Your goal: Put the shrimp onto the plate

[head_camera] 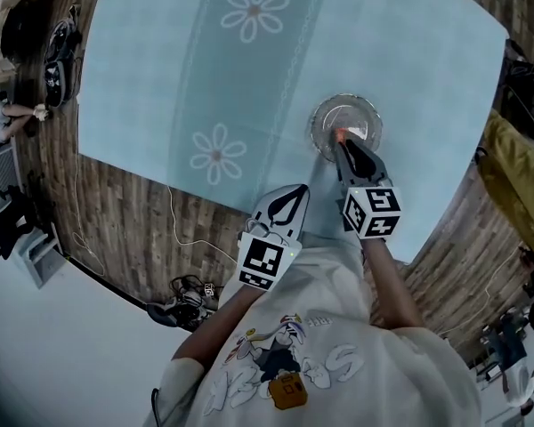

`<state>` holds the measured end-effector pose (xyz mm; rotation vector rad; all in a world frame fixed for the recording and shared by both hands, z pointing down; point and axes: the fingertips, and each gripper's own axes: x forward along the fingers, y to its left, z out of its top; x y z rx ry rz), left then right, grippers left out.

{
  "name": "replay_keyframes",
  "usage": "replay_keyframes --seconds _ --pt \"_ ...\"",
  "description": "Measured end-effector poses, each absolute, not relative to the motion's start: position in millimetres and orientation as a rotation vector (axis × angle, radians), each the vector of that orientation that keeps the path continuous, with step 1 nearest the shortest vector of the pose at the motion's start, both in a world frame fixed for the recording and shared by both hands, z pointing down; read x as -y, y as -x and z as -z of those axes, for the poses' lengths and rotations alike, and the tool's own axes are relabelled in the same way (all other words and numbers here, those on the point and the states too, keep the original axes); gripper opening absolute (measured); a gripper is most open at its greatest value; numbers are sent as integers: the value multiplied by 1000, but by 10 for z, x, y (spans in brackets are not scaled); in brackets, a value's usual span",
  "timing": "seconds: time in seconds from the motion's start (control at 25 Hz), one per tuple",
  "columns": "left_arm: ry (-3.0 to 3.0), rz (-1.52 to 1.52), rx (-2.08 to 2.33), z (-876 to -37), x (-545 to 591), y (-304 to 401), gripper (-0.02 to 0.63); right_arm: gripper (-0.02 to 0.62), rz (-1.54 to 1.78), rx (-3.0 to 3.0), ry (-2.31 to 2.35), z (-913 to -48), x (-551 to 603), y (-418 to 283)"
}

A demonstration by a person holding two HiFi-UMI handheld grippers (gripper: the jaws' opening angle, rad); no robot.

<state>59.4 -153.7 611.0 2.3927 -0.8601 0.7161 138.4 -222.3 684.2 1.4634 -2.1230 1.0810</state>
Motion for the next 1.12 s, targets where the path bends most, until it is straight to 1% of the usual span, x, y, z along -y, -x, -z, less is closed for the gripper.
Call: replay_keyframes --seconds 0.28,0.6,1.12 --pt "-2430 -718 854 -6020 1575 -583 -3 72 -1043 2136 -1480 -6733 2246 -1354" --pt "-2455 -703 829 -5929 1401 -541 -3 71 -1023 2154 -1488 -6573 1953 -1266" --pt "-2589 -643 863 -5540 909 -252 -3 67 -890 2221 -1562 -5947 1423 -941"
